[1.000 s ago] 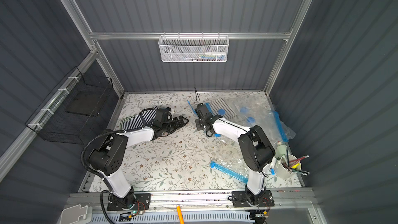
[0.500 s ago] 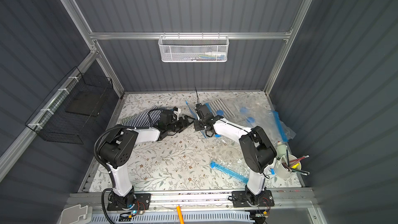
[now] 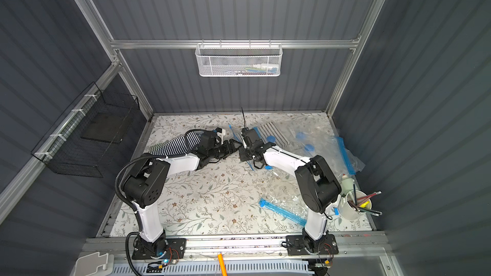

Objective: Take the tank top out of the vacuum bag
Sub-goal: Open the vacuum bag at the center of the board.

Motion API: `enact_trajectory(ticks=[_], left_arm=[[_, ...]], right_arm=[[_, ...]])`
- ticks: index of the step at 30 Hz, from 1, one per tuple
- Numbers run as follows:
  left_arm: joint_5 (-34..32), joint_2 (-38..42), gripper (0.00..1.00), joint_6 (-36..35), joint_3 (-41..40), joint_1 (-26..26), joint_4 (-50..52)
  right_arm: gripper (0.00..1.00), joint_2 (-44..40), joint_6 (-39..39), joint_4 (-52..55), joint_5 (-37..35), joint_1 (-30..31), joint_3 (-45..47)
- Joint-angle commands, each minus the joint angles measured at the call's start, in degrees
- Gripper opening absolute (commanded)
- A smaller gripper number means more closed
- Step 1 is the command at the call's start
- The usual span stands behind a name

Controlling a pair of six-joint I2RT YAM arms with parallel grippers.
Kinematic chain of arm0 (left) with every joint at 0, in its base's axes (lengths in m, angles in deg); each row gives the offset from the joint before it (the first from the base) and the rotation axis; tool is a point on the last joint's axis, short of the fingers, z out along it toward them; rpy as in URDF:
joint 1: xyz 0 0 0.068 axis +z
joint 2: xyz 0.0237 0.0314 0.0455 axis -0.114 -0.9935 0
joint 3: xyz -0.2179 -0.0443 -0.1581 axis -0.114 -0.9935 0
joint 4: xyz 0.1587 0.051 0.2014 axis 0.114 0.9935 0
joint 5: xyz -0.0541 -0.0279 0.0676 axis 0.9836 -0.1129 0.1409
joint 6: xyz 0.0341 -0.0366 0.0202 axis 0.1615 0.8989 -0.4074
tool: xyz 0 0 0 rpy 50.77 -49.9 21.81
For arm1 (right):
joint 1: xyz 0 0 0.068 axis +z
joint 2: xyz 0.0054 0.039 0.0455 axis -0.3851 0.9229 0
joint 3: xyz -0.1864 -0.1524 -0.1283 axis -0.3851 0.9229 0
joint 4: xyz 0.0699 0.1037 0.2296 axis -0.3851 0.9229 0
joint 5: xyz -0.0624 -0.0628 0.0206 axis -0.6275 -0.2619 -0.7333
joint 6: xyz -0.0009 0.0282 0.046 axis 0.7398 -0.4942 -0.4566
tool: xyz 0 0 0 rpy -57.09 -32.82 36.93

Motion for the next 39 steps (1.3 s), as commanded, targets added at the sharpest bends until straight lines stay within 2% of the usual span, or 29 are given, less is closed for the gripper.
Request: enact_trajectory(ticks=[1, 4, 7, 9, 16, 18, 19, 21, 22, 32, 37, 39], left_arm=[[-1.16, -1.29, 0.69, -2.67, 2.21, -0.55, 4.58], [-3.01, -0.88, 0.67, -4.29, 2.75, -1.01, 8.55], [-5.07, -0.93, 0.56, -4.45, 2.18, -1.29, 8.46], [-5.33, -1.44, 0.45, -4.19, 2.60, -1.29, 9.37], [-6.68, -2.96, 0.43, -4.77, 3.32, -1.38, 10.16], [-7.71, -4.33, 0.29, -5.83, 5.27, -1.37, 12.60], [-7.84, -4.88, 0.25, -6.23, 6.35, -1.31, 14.14], [-8.45, -6.24, 0.06, -7.31, 8.52, -1.34, 17.52], [-9.05, -6.63, 0.00, -7.62, 9.03, -1.35, 18.92], [-15.23, -5.93, 0.00, -7.88, 5.85, -0.87, 22.23], [-16.45, -2.31, 0.00, -10.01, 5.50, -0.74, 23.79], [-17.58, 2.71, 0.02, -10.37, 2.44, -0.93, 22.09]], right_arm=[[0.00, -0.64, 0.32, -1.16, 0.01, 0.05, 1.60], [0.00, -1.15, -0.10, -1.54, 0.53, 0.00, 1.57], [0.00, -1.06, -0.60, -1.45, 0.95, -0.01, 0.86], [0.00, -1.18, -0.97, -1.58, 0.67, -0.04, 0.70], [0.00, -1.88, -1.33, 0.37, -2.12, 0.16, -0.29], [0.00, -2.85, -1.18, -0.55, -3.31, 0.33, 0.24], [0.00, -3.48, -1.24, -1.02, -4.34, 0.40, 0.48], [0.00, -4.23, -1.12, -0.82, -6.83, 0.47, 0.22], [0.00, -4.54, -0.79, -0.81, -8.09, 0.40, 0.00], [0.00, -6.73, 0.96, 0.72, -20.17, 1.30, -1.88], [0.00, -5.64, 0.46, 0.86, -17.08, 2.20, -2.00], [0.00, -4.77, 0.35, -0.43, -17.33, 3.00, -1.48]])
